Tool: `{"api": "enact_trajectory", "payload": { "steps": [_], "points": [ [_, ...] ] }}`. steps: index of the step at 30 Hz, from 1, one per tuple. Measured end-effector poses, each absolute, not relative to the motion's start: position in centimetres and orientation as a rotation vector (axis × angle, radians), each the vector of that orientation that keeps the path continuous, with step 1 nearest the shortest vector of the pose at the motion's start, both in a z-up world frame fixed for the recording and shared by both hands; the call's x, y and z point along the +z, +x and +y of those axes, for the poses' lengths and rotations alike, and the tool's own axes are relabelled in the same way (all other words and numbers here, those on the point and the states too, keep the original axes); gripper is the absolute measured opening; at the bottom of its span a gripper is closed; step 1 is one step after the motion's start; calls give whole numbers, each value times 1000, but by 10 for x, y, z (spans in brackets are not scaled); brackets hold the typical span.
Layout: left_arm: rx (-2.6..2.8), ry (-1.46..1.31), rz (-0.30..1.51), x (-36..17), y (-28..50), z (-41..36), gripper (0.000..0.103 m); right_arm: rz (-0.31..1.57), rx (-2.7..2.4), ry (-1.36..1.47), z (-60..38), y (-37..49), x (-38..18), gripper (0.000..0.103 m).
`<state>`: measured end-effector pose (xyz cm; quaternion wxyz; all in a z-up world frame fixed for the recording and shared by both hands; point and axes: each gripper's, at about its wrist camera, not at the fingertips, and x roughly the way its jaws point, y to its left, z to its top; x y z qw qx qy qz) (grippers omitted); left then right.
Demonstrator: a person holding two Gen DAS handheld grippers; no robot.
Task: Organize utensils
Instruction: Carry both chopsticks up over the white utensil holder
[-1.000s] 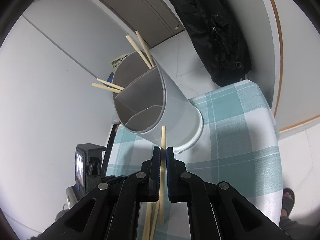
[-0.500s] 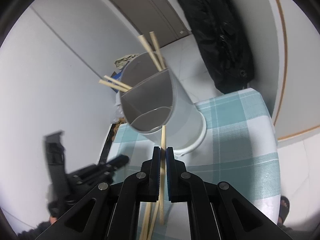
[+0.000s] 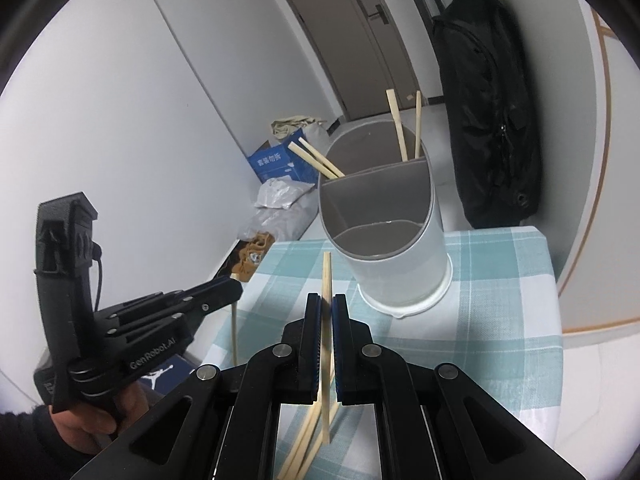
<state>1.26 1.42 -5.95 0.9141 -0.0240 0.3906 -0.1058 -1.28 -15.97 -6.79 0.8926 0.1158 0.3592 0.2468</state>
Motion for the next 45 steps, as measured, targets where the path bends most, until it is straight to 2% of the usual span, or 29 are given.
{"api": "enact_trajectory", "payload": {
  "steps": [21, 45],
  "points": [
    [-251, -94, 729, -10, 24, 1, 2, 691, 503, 298, -172, -8, -39, 4],
    [-279, -162, 606, 69, 110, -11, 2, 551, 489, 264, -189, 76, 78, 4]
  ]
}}
